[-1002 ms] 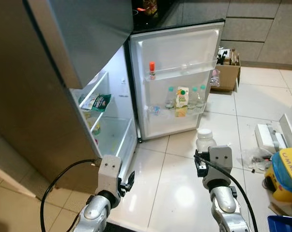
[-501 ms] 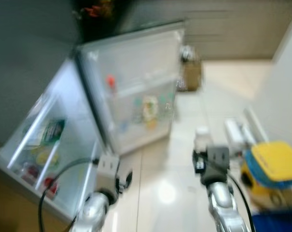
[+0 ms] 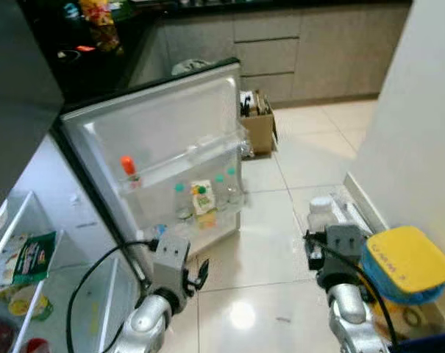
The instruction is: Restocking fridge
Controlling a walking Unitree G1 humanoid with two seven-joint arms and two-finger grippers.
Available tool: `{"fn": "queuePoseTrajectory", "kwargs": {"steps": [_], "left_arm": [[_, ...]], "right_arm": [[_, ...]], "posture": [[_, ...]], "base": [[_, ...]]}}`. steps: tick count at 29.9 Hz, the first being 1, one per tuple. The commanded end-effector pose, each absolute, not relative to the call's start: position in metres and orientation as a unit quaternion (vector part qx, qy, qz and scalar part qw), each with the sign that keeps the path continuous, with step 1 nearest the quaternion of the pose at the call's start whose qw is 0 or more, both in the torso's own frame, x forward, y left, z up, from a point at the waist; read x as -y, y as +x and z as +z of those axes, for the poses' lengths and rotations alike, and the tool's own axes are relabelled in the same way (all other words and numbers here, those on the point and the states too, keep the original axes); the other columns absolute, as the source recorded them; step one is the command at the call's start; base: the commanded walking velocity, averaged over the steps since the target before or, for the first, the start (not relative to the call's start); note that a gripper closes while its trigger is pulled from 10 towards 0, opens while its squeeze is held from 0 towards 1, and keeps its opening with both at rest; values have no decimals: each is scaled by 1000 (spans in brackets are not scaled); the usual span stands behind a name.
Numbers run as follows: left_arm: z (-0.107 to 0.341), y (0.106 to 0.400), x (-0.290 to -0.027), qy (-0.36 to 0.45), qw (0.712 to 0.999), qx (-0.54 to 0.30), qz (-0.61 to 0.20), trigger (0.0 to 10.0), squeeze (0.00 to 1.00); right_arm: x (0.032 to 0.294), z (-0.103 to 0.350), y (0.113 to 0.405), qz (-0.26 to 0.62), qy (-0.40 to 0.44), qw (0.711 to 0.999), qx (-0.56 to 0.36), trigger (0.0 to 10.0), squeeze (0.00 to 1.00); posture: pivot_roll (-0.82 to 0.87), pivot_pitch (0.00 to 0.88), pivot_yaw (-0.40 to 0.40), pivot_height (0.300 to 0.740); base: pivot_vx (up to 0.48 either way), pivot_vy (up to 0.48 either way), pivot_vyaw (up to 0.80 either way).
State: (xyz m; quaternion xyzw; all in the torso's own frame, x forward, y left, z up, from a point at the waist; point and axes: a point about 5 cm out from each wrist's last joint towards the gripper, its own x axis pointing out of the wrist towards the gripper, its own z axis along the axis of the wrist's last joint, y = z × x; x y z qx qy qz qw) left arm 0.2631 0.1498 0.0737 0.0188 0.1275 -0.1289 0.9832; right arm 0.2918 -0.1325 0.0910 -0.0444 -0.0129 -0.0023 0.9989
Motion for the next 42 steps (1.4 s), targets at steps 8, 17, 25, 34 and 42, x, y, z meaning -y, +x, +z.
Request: {"fn": "queuePoseTrajectory", "kwargs": {"steps": [8, 17, 25, 34, 42], "left_arm": [[70, 261, -149, 24, 982, -135, -131, 10000, 0], [70, 261, -149, 22, 982, -135, -131, 10000, 0], [70, 260, -149, 21, 982, -134, -130, 10000, 0], [70, 258, -152, 10, 983, -135, -122, 10000, 0], [63, 256, -160, 21, 984, -147, -95, 10000, 0]], "right_arm": [[139, 91, 292, -14, -53, 998, 12, 10000, 0], [140, 91, 292, -12, -51, 999, 11, 10000, 0], [139, 91, 291, -12, -49, 999, 11, 10000, 0], [149, 107, 292, -24, -72, 996, 56, 10000, 0], [129, 137, 295, 75, -77, 989, 102, 10000, 0]], "posture": [[-104, 124, 57, 710], [-104, 124, 57, 710], [-104, 121, 58, 710], [-103, 114, 56, 710], [-104, 119, 57, 710]], "base": [[424, 0, 0], [392, -131, 0], [294, -353, 0], [0, 0, 0], [0, 0, 0]]}}
